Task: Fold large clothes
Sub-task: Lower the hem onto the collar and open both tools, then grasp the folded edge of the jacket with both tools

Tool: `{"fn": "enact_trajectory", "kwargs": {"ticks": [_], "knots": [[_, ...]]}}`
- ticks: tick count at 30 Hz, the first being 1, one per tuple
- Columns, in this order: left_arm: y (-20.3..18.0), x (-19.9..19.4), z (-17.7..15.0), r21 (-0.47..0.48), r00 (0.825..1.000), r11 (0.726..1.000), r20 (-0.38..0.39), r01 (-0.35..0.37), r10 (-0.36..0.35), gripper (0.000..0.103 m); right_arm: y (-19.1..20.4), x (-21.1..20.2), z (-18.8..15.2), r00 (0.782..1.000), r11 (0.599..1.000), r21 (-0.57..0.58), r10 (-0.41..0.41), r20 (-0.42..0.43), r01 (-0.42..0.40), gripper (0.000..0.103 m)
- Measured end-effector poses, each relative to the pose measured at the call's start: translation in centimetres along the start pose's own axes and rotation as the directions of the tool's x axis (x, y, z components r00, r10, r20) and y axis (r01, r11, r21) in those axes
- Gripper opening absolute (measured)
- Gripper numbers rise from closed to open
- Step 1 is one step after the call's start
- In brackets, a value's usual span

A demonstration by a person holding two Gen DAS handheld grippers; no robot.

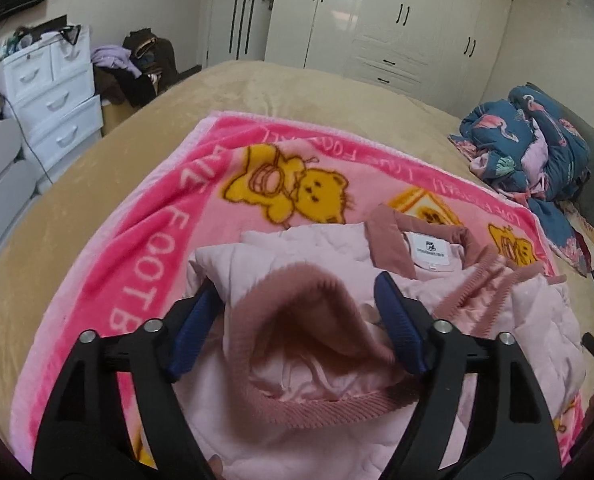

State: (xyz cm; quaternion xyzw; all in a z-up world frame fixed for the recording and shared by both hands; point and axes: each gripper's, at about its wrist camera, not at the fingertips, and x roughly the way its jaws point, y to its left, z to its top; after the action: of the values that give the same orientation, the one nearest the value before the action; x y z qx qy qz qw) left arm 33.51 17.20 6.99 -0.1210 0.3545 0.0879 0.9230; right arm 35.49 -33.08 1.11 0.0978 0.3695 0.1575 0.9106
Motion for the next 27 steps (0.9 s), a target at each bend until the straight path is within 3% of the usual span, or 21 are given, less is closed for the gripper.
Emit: {"fn": "enact_trajectory", "kwargs": {"ticks": [2, 8, 12, 17, 24, 27], "knots": [[-0.2, -1.0, 0.2, 0.002, 1.0, 1.0, 0.029, 0.0, 0.0, 0.09, 0.0, 0.0, -0.2, 1.0, 1.0, -0.003, -0.006, 0.003, 0.006, 0.085], [-0.8, -4.1, 0.4, 0.062, 0.992, 0.997, 0.118, -0.054, 0.047, 0.094, -0.5, -0.7, -0.3, 0.999, 0.999, -0.023, -0.031, 0.017, 0.032, 0.089], [0.3, -4.7, -0.3, 0.069, 0.988, 0.993, 0.13, -0.096, 0.087, 0.094, -0.9, -1.4, -0.6, 0.999, 0.999, -0.03, -0.037, 0.026, 0.038, 0.091], [3.0, -2.7, -3.0, 0.082, 0.989, 0.987, 0.051, -0.141, 0.137, 0.094, -1.8, -1.6, -1.5, 0.998, 0.998, -0.032, -0.055, 0.012, 0.055, 0.093], [5.7, 1.1, -7.8, 0.068, 0.992, 0.996, -0.103, -0.062, 0.069, 0.094, -2.9, -0.9, -2.5, 0.998, 0.998, -0.034, -0.062, -0.02, 0.061, 0.093], [5.9, 1.4, -8.7, 0.042, 0.993, 0.999, -0.114, -0.012, 0.017, 0.094, -3.4, -0.1, -3.0, 0.998, 0.998, -0.029, -0.049, -0.04, 0.048, 0.093]]}}
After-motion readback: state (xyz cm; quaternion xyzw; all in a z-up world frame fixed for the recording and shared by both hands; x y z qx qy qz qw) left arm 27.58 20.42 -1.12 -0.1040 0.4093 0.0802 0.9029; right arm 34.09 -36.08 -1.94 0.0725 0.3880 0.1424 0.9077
